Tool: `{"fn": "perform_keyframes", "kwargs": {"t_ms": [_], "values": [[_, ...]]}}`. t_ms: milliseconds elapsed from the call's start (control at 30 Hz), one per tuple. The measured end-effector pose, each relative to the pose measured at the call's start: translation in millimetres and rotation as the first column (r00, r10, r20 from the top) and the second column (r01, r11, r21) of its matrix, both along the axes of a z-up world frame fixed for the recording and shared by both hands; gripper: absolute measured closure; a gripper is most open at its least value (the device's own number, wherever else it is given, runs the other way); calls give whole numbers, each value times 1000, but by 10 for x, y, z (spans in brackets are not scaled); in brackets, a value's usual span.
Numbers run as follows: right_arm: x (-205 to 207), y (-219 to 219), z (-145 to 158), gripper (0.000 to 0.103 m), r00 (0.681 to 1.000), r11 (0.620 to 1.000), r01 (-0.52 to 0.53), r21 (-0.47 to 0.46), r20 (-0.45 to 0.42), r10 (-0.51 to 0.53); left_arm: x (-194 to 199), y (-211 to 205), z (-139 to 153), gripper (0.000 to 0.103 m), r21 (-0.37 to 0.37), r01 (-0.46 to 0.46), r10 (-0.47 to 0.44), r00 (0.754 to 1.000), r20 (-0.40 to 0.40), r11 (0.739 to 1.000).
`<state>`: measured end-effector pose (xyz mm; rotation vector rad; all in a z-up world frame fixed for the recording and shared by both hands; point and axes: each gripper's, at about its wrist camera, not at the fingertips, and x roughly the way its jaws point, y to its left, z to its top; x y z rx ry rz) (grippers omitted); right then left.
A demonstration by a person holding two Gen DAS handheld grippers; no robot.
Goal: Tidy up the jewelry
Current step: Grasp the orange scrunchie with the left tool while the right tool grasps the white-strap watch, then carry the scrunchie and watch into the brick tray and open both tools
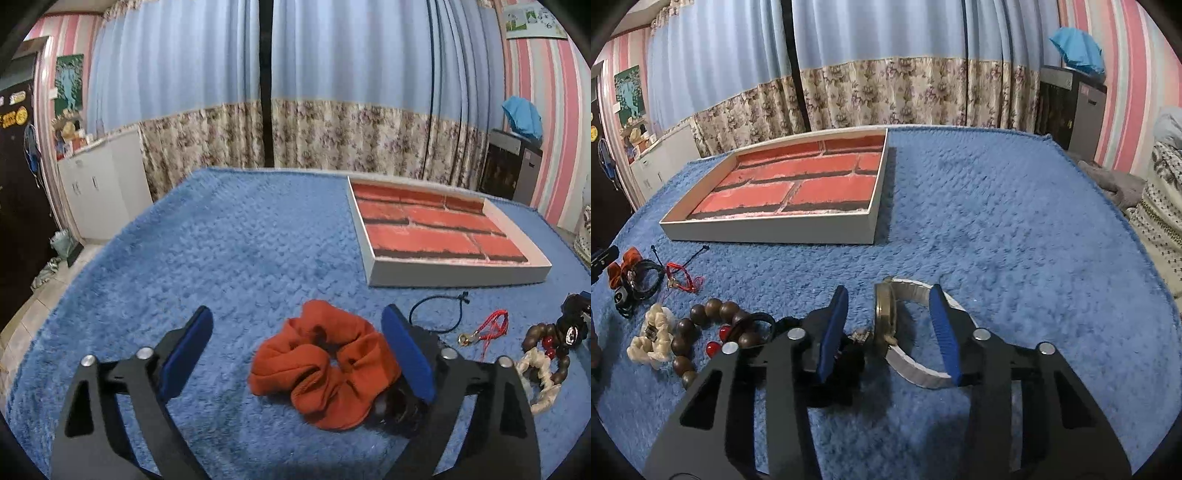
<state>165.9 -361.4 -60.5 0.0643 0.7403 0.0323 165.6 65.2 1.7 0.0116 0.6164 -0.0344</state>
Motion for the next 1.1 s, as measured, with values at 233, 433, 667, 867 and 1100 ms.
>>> {"fn": "perform_keyframes", "kwargs": {"t_ms": [233, 433, 667, 867, 1100], "values": [[155, -29, -93, 71, 998, 1000, 14, 28, -54, -12, 189, -65, -171, 58, -5, 34, -34, 992, -124, 999], [218, -63, -160, 83, 995, 998, 3, 58, -101, 3, 224, -55, -225, 79, -15, 50, -52, 986, -157, 999], [157, -26, -107, 89, 997, 999, -12, 47, -73, 16, 136, -46, -161, 94, -9, 62, -62, 991, -120, 998], [-28, -58, 93, 89, 1000, 999, -4, 38, 0, 4, 32, -25, -41, 95, -22, 69, -70, 994, -87, 997], [-196, -121, 391, 89, 997, 999, 3, 33, 82, -5, -99, -54, 253, 95, -9, 79, -79, 997, -6, 997]]}}
